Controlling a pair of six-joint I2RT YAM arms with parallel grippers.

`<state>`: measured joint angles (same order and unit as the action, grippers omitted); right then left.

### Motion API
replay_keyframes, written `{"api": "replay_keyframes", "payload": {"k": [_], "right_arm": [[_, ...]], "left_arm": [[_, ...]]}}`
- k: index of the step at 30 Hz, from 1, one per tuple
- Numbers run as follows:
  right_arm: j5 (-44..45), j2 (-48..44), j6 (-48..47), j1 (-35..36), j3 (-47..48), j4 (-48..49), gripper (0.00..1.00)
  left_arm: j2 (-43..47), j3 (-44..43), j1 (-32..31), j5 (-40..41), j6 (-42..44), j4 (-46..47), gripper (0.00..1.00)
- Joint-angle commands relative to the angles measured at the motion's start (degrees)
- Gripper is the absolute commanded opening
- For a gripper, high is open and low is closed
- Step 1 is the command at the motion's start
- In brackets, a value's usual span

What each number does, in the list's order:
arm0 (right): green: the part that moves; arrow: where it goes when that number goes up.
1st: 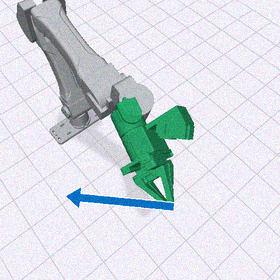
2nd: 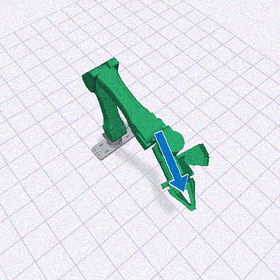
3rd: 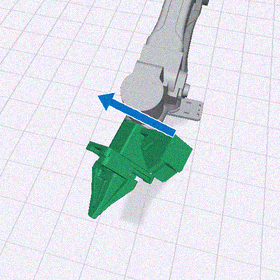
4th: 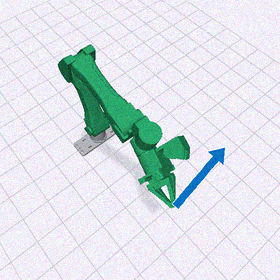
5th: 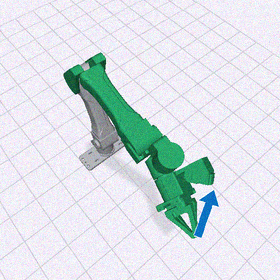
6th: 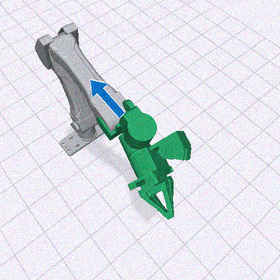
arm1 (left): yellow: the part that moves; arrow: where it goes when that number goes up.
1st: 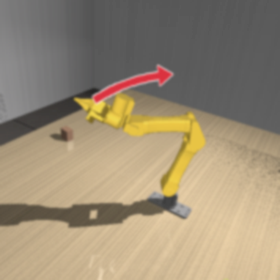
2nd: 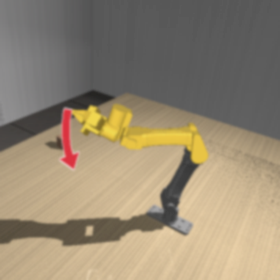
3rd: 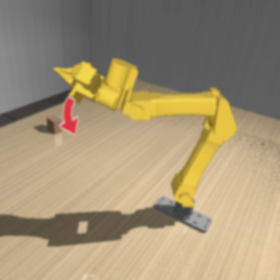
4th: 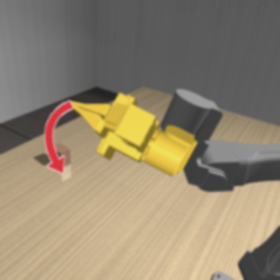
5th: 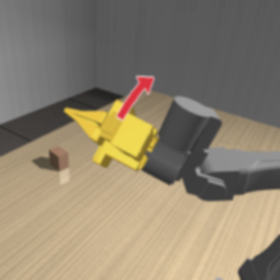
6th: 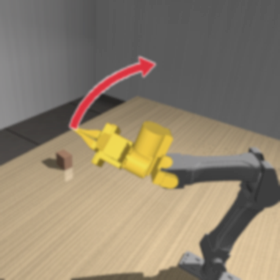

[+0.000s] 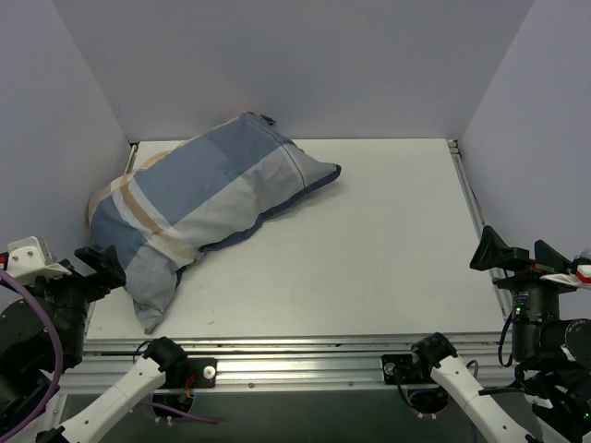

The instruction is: Remove the pillowcase from the pillow

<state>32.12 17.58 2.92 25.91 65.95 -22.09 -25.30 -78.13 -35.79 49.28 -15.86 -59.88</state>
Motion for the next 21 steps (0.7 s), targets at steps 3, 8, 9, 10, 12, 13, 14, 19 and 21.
{"api": "replay_keyframes", "payload": {"k": [3,8,9,10,12,13,14,19,21], "right_arm": [[-0.48,0.34,0.60,-0.07,-1.09,3.89,1.00],[-4.60,2.27,3.32,-0.07,-2.23,2.75,1.00],[-6.70,2.63,4.19,-0.07,-3.02,2.58,1.00],[-7.68,3.68,4.55,-0.16,-3.46,2.49,1.00],[-10.22,5.00,6.04,-0.07,-4.60,2.66,1.00],[-11.10,6.66,6.57,-0.16,-4.78,3.10,1.00],[-12.07,7.63,7.10,-0.07,-5.04,3.28,1.00],[-20.75,13.08,10.61,-0.07,-7.58,6.08,1.00],[-23.75,13.88,11.40,-0.07,-8.91,7.23,1.00]], "left_arm": [[-1.06,1.57,0.20,-1.29,-0.32,1.43,0.94],[-5.98,2.98,0.20,-7.17,0.65,2.39,0.94],[-7.12,3.16,0.20,-8.31,0.74,2.74,0.94],[-9.83,3.33,0.20,-9.54,0.48,2.92,0.94],[-12.92,3.51,0.28,-13.14,0.21,3.80,0.94],[-16.33,3.60,0.28,-14.28,0.47,4.50,0.94],[-18.36,3.94,0.28,-15.69,0.82,5.29,0.94],[-32.84,3.95,0.72,-15.70,8.02,13.99,0.94],[-37.52,2.38,3.17,-17.36,11.18,16.88,0.94]]}}
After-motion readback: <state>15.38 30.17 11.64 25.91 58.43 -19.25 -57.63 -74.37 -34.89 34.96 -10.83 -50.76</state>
